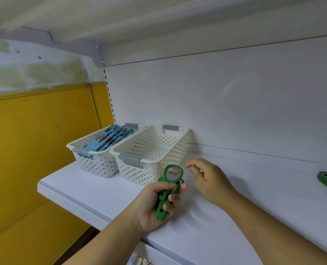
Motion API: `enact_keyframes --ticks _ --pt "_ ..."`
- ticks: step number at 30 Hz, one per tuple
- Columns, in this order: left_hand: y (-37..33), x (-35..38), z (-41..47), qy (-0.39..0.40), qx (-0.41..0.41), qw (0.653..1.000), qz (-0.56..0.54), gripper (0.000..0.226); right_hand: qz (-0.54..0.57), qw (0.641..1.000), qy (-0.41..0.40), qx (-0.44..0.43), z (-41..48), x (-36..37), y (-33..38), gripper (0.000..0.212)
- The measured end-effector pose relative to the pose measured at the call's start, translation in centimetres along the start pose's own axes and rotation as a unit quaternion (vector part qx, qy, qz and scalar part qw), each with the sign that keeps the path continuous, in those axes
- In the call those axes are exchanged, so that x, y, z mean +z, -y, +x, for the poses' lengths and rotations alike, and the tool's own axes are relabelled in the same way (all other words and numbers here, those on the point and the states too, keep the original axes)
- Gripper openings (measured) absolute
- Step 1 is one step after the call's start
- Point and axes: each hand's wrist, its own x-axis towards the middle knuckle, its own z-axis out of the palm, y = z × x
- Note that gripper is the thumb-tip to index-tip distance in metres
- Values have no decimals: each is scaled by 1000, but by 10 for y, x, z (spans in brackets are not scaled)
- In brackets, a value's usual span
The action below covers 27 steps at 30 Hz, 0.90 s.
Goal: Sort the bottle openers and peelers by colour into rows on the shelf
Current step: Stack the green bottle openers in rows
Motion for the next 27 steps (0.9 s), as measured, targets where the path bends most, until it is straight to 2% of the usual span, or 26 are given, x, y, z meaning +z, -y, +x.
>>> enact_keyframes --ticks 3,5,7,10,12,15,17,19,22,24,27 --pt "1 -4 3 49 23 998 -15 62 -140 975 175 -7 -5 -1 -2 34" --pt "1 -5 3 66 28 997 -7 77 -209 948 242 -5 -8 3 4 36" --pt "0 -2 2 59 25 998 -10 79 -190 959 205 42 -8 4 10 23" --pt "2 5 -1 21 42 999 8 53 -151 973 129 119 -7 0 1 32" --pt "3 10 -4 6 52 998 27 43 -79 976 120 165 -6 -4 -5 30" --pt "6 12 -4 -9 61 998 23 41 21 969 126 212 -3 -11 -9 27" --pt "7 13 -4 -20 73 997 20 40 98 966 66 230 3 -20 -12 22" --pt "8 16 -4 -28 80 996 21 33 197 949 3 247 6 -33 -11 19" --pt "9 21 -1 -52 86 993 67 21 336 908 -19 249 9 -47 -4 16" --pt "11 28 6 -61 89 986 131 25 359 904 -13 233 10 -46 3 16" --pt "17 40 24 -18 71 982 173 43 310 927 -33 210 12 -37 12 17"
